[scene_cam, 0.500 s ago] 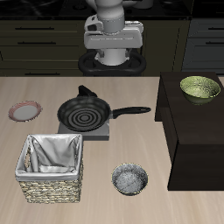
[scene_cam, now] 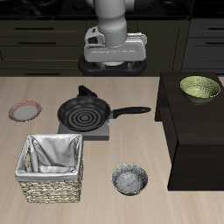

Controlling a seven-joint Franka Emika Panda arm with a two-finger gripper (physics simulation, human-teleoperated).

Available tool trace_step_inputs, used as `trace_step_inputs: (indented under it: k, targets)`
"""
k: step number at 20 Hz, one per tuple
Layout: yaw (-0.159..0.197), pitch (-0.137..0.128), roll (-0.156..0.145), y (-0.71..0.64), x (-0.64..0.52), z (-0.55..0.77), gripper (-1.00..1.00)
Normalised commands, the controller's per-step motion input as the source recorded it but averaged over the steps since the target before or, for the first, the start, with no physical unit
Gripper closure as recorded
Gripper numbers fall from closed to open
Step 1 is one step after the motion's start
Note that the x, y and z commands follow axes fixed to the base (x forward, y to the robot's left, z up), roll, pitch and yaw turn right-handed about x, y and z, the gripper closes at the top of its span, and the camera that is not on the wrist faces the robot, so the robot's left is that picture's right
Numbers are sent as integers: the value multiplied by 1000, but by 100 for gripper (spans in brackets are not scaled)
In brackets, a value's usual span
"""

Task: Place the black bowl on the plate

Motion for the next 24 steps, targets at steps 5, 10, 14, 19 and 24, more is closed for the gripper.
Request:
trace_step_inputs:
  k: [5, 10, 14, 19, 24]
  targets:
    - [-6, 8, 1, 9, 661, 3, -100]
    - [21, -41, 23, 1, 421, 73, -100]
    - [11, -12, 3, 17, 610, 76, -100]
    - [-4, -47, -40, -35, 537, 85, -100]
    - [-15, -25, -19, 3, 377, 118, -100]
